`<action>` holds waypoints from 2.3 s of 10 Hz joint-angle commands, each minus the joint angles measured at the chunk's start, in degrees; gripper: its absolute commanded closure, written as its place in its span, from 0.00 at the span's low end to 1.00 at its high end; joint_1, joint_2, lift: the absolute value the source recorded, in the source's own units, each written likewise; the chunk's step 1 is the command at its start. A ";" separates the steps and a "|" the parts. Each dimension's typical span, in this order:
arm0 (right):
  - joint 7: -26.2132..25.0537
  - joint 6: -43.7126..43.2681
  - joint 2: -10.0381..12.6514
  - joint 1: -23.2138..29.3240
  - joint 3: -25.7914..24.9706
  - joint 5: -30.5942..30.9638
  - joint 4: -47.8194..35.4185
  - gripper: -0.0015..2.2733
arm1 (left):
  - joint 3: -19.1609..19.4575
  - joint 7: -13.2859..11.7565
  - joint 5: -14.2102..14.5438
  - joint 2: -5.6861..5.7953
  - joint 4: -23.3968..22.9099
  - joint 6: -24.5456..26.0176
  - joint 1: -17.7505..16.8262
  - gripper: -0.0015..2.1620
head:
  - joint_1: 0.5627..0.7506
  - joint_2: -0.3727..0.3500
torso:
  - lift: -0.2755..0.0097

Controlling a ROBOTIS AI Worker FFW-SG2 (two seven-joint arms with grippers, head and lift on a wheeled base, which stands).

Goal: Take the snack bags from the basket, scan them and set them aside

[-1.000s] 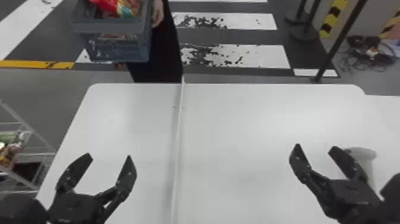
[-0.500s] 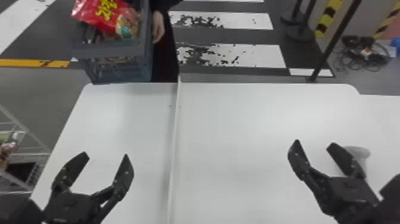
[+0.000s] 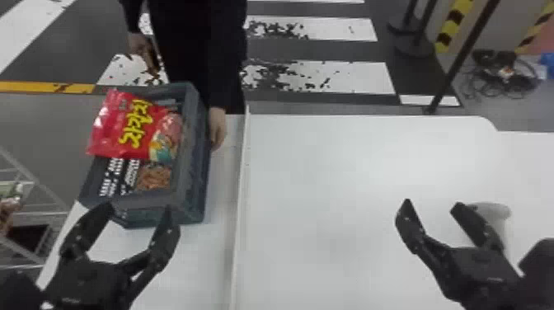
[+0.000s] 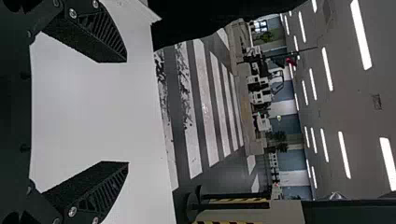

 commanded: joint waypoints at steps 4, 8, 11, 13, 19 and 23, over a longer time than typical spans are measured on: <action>0.00 0.91 -0.31 0.09 0.00 0.21 -0.13 0.07 | 0.56 0.31 0.35 -0.01 -0.78 0.88 0.34 0.07 | 0.70 0.53 | 0.70; 0.00 1.26 -0.31 0.09 0.00 0.21 -0.22 0.07 | 1.70 0.66 3.43 -0.10 -0.34 1.05 0.26 0.07 | 0.70 0.54 | 0.70; 0.09 1.44 -0.31 0.18 0.17 0.30 -0.22 0.07 | 4.87 0.40 9.14 -0.71 -0.17 2.46 -1.41 0.07 | 0.70 0.58 | 0.70; 0.09 1.44 -0.31 0.18 0.35 0.56 -0.30 0.07 | 8.82 -1.27 15.03 -2.56 1.68 11.07 -6.60 0.07 | 0.70 0.62 | 0.70; 0.17 3.37 -1.81 -0.97 1.67 1.27 -0.22 0.07 | 10.76 0.13 17.58 -4.32 7.22 21.27 -21.63 0.07 | 0.70 0.69 | 0.70; 0.17 3.72 -2.68 -0.35 2.72 1.53 -0.30 0.07 | 11.46 3.03 20.22 -5.37 15.48 28.83 -32.88 0.07 | 0.70 0.73 | 0.70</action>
